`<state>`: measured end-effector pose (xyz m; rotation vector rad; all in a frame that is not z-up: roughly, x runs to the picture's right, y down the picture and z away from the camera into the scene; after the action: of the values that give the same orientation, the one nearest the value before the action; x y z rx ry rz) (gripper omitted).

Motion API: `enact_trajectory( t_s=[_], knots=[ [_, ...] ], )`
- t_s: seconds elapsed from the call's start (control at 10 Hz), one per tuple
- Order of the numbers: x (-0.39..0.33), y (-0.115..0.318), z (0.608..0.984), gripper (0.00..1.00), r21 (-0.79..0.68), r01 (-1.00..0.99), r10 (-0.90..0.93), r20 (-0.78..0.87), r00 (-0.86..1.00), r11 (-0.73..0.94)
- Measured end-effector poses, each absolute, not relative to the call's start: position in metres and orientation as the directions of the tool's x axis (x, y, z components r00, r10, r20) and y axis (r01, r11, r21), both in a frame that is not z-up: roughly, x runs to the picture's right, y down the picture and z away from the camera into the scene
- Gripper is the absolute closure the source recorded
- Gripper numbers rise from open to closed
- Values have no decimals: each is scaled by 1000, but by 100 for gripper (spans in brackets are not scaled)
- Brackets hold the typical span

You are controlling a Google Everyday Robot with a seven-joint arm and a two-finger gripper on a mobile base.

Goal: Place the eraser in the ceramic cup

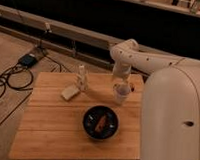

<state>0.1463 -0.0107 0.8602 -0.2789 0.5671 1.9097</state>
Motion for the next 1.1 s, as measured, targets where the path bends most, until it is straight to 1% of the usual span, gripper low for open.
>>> enact_trajectory(
  t_s=[0.5,0.9,1.1],
  knots=[
    [189,-32,879,35,283,-897,806,-404,-433,-340],
    [196,-18,925,35,300,-858,767,-390,-509,-417],
    [189,-10,957,35,308,-812,731,-358,-582,-496]
  ],
)
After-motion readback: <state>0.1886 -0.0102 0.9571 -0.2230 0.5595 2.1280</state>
